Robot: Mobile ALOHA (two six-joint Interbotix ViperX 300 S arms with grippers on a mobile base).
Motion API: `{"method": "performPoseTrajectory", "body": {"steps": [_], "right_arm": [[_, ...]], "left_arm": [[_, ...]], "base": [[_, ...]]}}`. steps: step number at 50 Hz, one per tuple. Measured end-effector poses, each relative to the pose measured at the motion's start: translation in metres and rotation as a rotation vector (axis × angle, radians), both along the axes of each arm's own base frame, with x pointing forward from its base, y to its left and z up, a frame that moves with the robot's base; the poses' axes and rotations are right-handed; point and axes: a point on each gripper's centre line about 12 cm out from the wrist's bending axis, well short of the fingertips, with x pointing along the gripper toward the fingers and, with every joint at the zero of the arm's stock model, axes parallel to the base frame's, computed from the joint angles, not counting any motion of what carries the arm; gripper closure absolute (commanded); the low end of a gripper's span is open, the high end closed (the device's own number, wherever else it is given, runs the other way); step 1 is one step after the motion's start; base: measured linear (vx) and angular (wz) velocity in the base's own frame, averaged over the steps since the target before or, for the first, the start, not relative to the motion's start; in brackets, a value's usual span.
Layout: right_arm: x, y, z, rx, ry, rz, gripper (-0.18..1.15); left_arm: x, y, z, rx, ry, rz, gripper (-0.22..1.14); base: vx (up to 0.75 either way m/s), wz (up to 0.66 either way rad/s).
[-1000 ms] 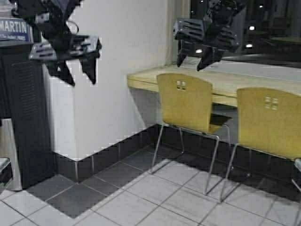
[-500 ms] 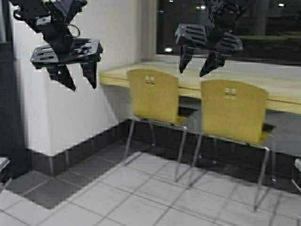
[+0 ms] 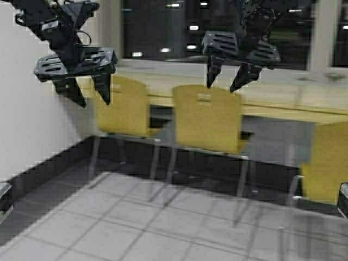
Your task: Push the chairs under the table
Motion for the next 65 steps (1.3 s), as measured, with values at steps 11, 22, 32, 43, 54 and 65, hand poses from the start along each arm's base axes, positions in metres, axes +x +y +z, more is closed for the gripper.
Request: {"method": "performPoseTrajectory", "body": {"steps": [11,22,32,43,54,65], "right_arm": [[-0.001,0.0,-0.004,-0.004,0.01,0.0,0.08],[0.0,-0.003,-0.012,-0.009,0.031,-0.009,0.08],[0.003,0.0,-0.011,0.006,0.032,-0.022,0.08],[0.006,0.002,-0.016,0.003,0.042,-0.023,0.08],[0.011,0.005,-0.018,0.003,0.045,-0.018,0.08],[0.011,0.007,-0.019,0.006,0.057,-0.02,0.08]], "left_arm": [[0.001,0.0,0.0,-0.008,0.002,0.011,0.04],[0.0,0.0,-0.001,-0.006,0.009,0.01,0.04],[0.001,0.001,-0.004,-0.004,0.016,0.013,0.04],[0.0,0.001,-0.004,-0.006,0.019,0.014,0.04],[0.002,-0.001,-0.001,-0.02,0.033,0.02,0.04],[0.003,-0.002,0.0,-0.041,0.055,0.039,0.04]], "base": [[-0.02,-0.51],[0.0,-0.56],[0.03,-0.47],[0.07,-0.34],[0.12,-0.16],[0.2,-0.11]]}}
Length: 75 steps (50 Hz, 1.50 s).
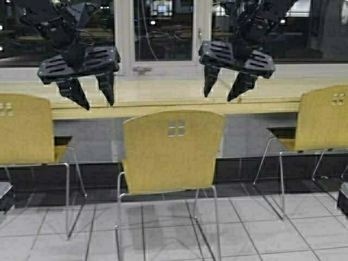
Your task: Push the chairs under the table
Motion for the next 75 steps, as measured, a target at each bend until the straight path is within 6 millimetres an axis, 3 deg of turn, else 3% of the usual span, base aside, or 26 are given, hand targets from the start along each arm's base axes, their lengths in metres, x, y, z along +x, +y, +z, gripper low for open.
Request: {"method": "performPoseTrajectory", "body": {"steps": [40,60,75], "right_arm": [[0.0,0.0,-0.002,0.058,0.044,-0.083,0.08],[0.005,-0.032,-0.015,0.183,0.1,-0.345,0.08],[0.006,-0.047,-0.034,0.379,0.19,-0.664,0.08]], "left_arm": [[-0.001,0.001,-0.012,-0.028,0.071,0.059,0.04],[-0.009,0.014,-0.022,-0.196,0.163,0.337,0.04],[-0.01,0.009,-0.031,-0.393,0.253,0.599,0.04]], "base": [[0.27,0.0],[0.3,0.01],[0.31,-0.06]]}}
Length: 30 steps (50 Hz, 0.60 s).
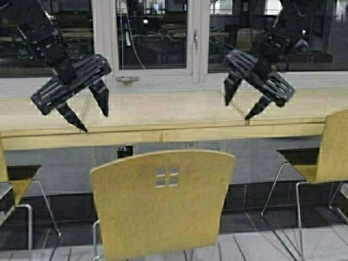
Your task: Push the chairs under the table
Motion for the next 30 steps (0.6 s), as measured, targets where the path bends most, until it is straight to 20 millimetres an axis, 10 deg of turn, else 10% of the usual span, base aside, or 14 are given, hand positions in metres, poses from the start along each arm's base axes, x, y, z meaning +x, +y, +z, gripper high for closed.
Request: {"method": "performPoseTrajectory", "body": {"steps": [30], "right_arm": [[0.008,-0.005,-0.025,0.164,0.089,-0.266,0.08]], "left_arm": [[-0.009,-0.024,-0.048,-0.206,0.221,0.362,0.04]], "base": [[0.2,0.06]]}}
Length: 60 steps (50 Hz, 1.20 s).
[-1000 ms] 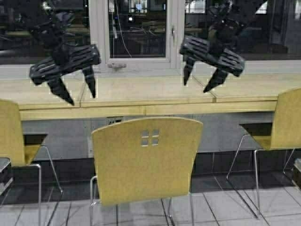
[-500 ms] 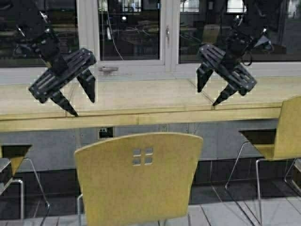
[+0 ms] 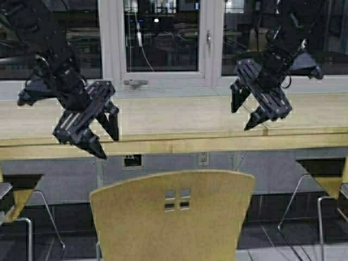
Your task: Push the chairs under the table
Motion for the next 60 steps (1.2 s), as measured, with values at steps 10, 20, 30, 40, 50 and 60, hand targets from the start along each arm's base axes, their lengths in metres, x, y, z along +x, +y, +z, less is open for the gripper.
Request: {"method": "performPoseTrajectory", "body": {"steps": [10,20,30,40,50,60], "right_arm": [[-0.003,0.001,-0.02,-0.006,0.048,-0.005,0.08],[0.008,0.004,-0.035,-0.002,0.069,-0.011,0.08],[0.021,0.008,-0.058,0.024,0.12,-0.022,0.08],[0.033,0.013,-0.081,0.032,0.153,-0.017,0.08],[0.041,0.016,-0.101,0.032,0.175,-0.016,0.08],[0.048,0.019,-0.12,0.033,0.196,-0.012,0.08]], "left_arm": [[0.013,-0.01,-0.013,-0.022,0.025,0.041,0.04],[0.028,-0.021,-0.027,-0.045,0.043,0.077,0.04],[0.035,-0.025,-0.049,-0.049,0.083,0.114,0.04],[0.05,-0.031,-0.072,-0.048,0.101,0.133,0.04],[0.069,-0.036,-0.086,-0.037,0.08,0.156,0.04],[0.085,-0.039,-0.094,-0.029,0.052,0.174,0.04]], "base": [[0.08,0.05],[0.03,0.01],[0.0,0.0],[0.0,0.0],[0.0,0.0],[0.0,0.0]]}}
